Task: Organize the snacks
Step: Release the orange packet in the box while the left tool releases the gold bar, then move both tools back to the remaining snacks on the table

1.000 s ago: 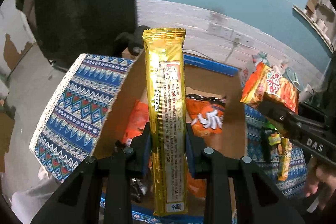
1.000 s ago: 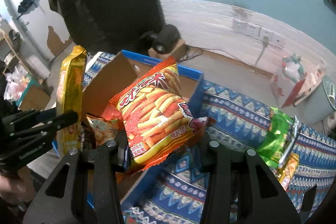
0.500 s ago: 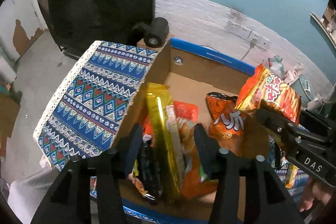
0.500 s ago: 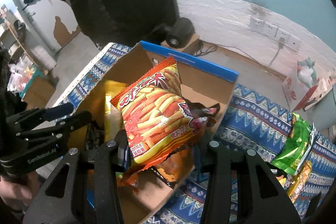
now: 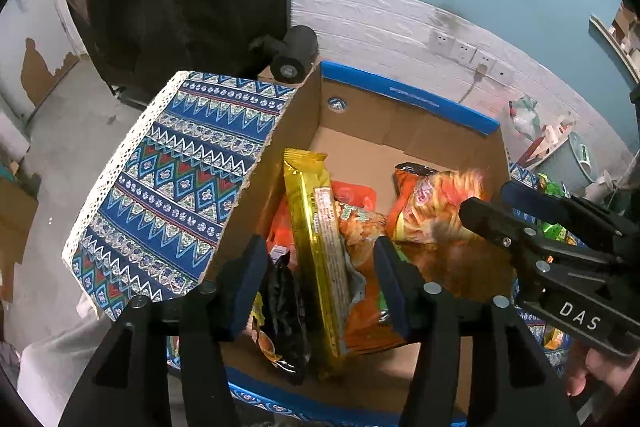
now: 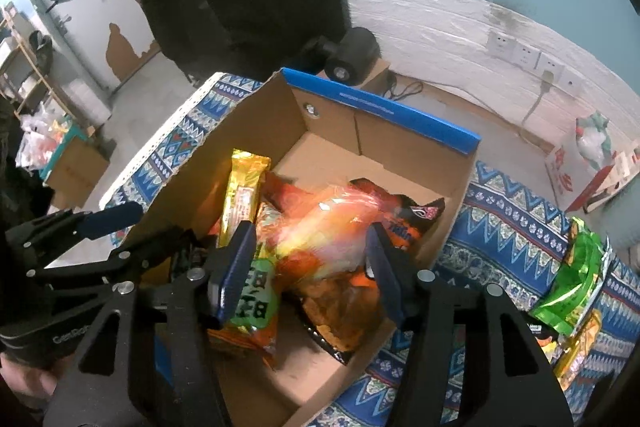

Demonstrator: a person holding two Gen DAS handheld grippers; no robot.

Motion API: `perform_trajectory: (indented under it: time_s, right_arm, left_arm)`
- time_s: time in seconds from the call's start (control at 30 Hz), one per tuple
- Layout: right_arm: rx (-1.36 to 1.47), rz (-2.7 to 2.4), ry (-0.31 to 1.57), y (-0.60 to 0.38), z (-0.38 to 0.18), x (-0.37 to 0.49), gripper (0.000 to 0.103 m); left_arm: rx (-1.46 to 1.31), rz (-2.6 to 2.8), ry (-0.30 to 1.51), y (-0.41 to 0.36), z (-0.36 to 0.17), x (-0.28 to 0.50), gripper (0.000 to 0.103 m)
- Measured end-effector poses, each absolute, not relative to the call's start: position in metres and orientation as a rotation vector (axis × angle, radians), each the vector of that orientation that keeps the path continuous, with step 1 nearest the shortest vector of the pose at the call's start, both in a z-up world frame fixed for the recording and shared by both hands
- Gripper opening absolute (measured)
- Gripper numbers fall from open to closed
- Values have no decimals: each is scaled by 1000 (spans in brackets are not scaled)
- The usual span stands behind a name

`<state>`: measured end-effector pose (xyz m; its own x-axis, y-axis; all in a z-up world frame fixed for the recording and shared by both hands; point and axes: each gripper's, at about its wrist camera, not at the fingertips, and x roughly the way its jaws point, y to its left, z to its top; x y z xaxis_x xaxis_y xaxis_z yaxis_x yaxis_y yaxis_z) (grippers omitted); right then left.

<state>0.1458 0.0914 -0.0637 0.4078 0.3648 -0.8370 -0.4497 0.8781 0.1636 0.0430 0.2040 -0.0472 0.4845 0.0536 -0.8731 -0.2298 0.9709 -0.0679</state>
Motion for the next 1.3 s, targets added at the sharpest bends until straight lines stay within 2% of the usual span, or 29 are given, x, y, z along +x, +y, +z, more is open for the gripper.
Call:
perform_trajectory:
  time_s: [0.17,0.23,0.43,0.6,1.3]
  right_arm:
    - [-85,492,1025,81,-59,145,60]
    - [-85,475,1019,76,-57,143,65]
    - [-96,430,1001,57,-49,138,70]
    - [-93,395,999,37,-44,133,72]
    - [-26,164,1028,-85,-51,116,73]
  left_arm:
    - [-164,155,1057,194,-47,43,60]
    - [-155,147,1059,191,-48,43,60]
    - [-136,121,1070,176,-49,45,60]
    - [-98,93,1069,158,-48,45,64]
    - [-55,-78,1146,73,-64,48,66]
